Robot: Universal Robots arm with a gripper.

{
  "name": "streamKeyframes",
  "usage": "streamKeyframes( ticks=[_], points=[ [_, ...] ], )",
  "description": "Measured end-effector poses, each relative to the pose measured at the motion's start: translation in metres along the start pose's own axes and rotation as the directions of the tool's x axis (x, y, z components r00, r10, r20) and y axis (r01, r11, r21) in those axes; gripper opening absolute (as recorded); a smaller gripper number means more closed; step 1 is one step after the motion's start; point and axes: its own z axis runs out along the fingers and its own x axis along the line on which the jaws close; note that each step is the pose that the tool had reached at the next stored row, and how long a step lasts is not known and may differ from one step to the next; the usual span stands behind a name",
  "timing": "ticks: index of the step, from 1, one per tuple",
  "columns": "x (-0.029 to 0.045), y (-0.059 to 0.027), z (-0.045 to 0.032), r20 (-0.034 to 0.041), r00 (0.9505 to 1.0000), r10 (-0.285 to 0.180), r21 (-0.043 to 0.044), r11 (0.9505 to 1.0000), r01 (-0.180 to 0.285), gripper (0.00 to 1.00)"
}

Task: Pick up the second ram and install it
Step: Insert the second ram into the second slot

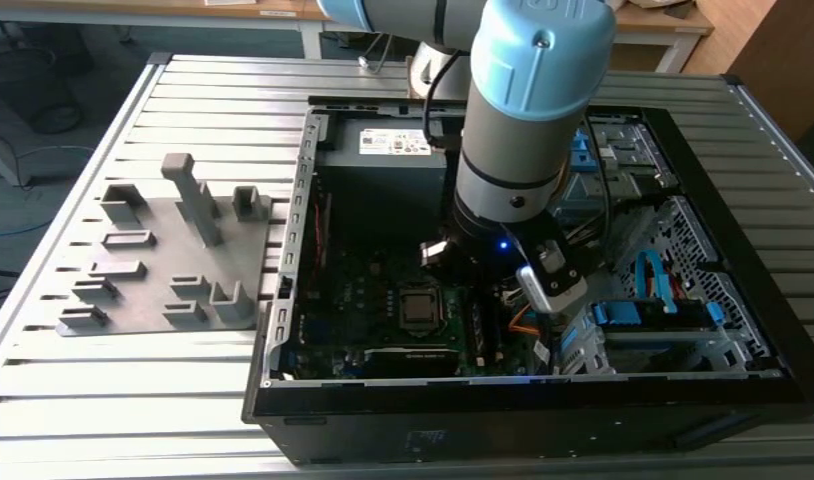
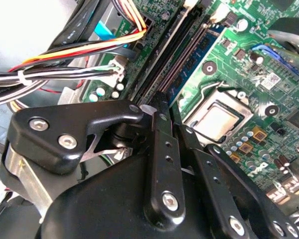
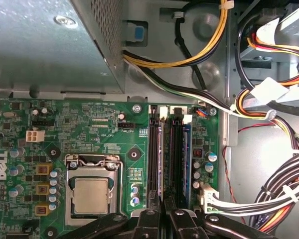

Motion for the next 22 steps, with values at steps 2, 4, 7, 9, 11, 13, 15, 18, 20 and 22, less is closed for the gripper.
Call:
streamKeyframes(
  ticks=[2, 4, 7, 9, 11, 13, 15, 18, 20, 22],
  points=[
    [0.0, 0.0, 0.0007, 0.0, 1.0, 0.0, -0.0001, 1.0, 0.0, 0.14],
    [0.0, -0.0001, 0.001, -0.0001, 1.0, 0.0, 0.0002, 1.0, 0.0, 0.14],
    [0.0001, -0.0001, 0.0012, -0.0001, 1.0, 0.0, 0.0002, 1.0, 0.0, 0.14],
    [0.0001, -0.0001, 0.0012, 0.0, 1.0, 0.0, 0.0002, 1.0, 0.0, 0.14],
    [0.0001, -0.0001, 0.0013, 0.0, 1.0, 0.0, 0.0001, 1.0, 0.0, 0.14],
    [0.0, -0.0001, 0.0013, 0.0, 1.0, 0.001, 0.0001, 1.0, -0.001, 0.14],
    [-0.0001, -0.0001, 0.0013, 0.0001, 1.0, 0.003, 0.0002, 1.0, -0.003, 0.14],
    [-0.0002, -0.0001, 0.0013, 0.0003, 1.0, 0.007, 0.0003, 1.0, -0.007, 0.14],
    [-0.0005, -0.0001, 0.0013, 0.0003, 0.9999, 0.01, 0.0004, 0.9999, -0.01, 0.14],
    [-0.0007, -0.0001, 0.0014, 0.0005, 0.9999, 0.013, 0.0005, 0.9999, -0.013, 0.14]
  ],
)
